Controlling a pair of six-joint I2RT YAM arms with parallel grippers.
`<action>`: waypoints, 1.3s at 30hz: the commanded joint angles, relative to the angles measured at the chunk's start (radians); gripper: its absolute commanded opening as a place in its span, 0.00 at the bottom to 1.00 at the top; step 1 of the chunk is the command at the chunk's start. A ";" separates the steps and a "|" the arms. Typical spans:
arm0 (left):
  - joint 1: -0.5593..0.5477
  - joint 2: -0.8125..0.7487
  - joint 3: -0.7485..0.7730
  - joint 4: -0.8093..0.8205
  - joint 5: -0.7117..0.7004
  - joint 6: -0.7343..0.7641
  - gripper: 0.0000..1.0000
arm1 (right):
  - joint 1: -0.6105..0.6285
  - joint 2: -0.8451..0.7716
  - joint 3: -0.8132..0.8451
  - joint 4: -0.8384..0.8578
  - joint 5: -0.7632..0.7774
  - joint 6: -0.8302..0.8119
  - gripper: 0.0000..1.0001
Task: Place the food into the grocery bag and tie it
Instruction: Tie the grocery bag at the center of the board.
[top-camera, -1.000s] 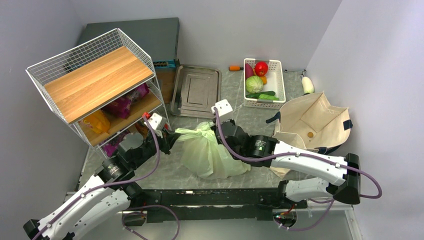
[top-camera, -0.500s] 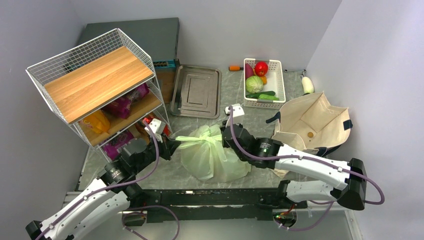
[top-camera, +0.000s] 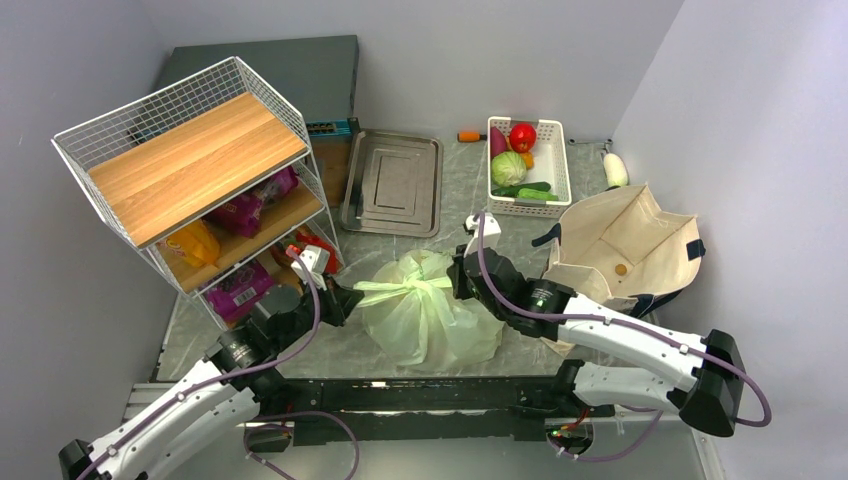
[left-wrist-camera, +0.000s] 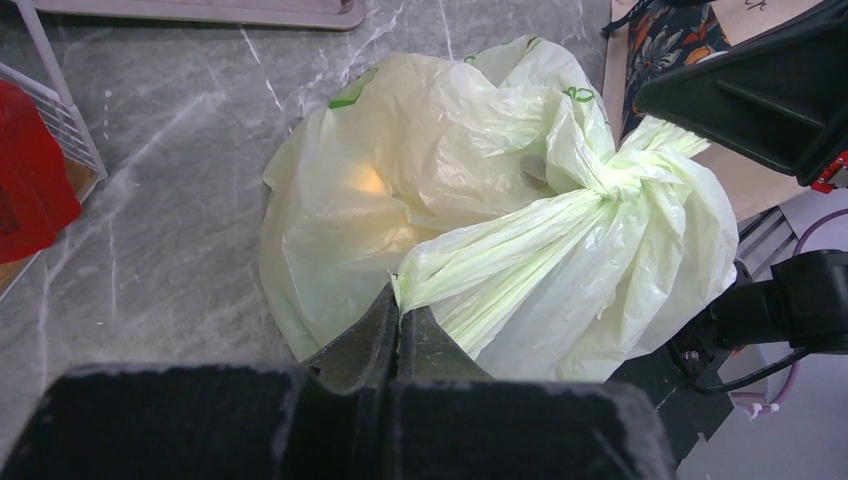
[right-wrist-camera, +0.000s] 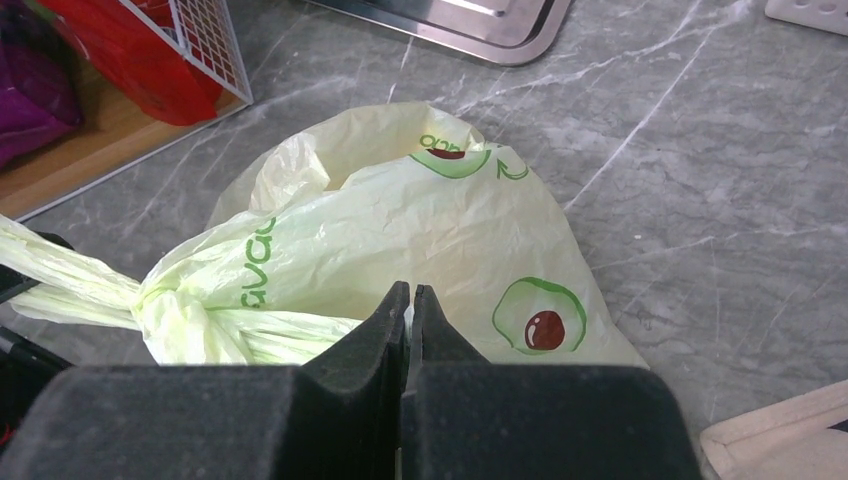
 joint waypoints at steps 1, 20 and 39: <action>0.033 0.002 -0.033 -0.155 -0.238 0.012 0.00 | -0.076 -0.019 -0.035 -0.224 0.232 -0.093 0.00; 0.033 0.134 0.380 -0.278 -0.123 0.219 0.69 | -0.048 -0.021 0.365 -0.239 0.077 -0.323 0.62; 0.034 -0.052 0.515 -0.397 -0.100 0.335 0.99 | -0.049 0.052 0.520 -0.145 -0.113 -0.360 0.77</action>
